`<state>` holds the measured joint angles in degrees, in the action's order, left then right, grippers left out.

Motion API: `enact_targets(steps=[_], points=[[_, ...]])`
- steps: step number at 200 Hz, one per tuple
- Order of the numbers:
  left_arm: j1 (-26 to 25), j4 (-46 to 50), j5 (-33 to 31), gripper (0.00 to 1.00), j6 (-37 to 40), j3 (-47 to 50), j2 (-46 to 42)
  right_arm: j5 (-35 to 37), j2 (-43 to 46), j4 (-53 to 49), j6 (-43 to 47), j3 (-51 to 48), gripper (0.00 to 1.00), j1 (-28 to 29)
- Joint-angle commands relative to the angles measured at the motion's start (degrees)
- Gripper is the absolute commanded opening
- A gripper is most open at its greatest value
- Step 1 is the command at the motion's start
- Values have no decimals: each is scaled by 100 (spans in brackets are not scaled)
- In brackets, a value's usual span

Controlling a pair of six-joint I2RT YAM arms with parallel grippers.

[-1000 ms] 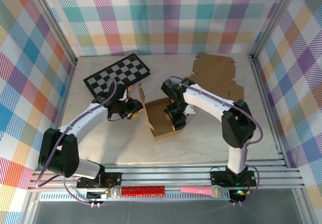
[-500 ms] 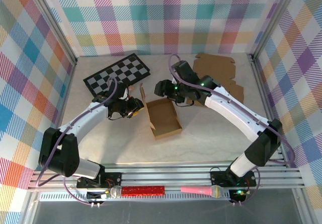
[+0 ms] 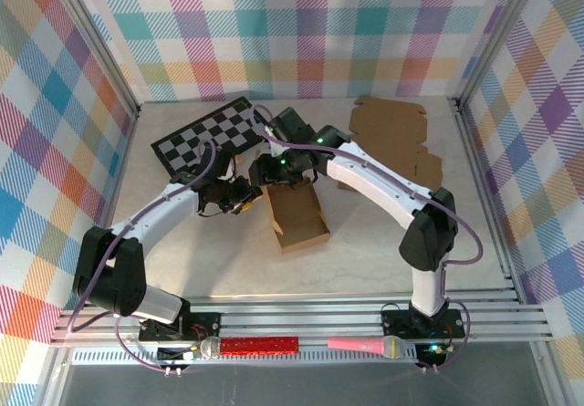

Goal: Fold the paper box

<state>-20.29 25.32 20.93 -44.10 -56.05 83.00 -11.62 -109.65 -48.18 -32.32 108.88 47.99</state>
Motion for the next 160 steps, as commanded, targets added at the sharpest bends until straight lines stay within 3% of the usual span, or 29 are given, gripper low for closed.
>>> enact_targets(steps=[1,45,85,160], points=[[-54,8,-21,37,59,-182,57,52,-184,-392,-48,393,45,52],[-54,24,-19,37,72,-197,58,262,-356,-407,-628,484,20,104],[-59,149,-68,41,118,-245,-76,881,-96,-178,-1512,303,0,249],[-124,1346,-933,49,436,-546,-947,2803,350,-1082,-4085,455,0,316]])
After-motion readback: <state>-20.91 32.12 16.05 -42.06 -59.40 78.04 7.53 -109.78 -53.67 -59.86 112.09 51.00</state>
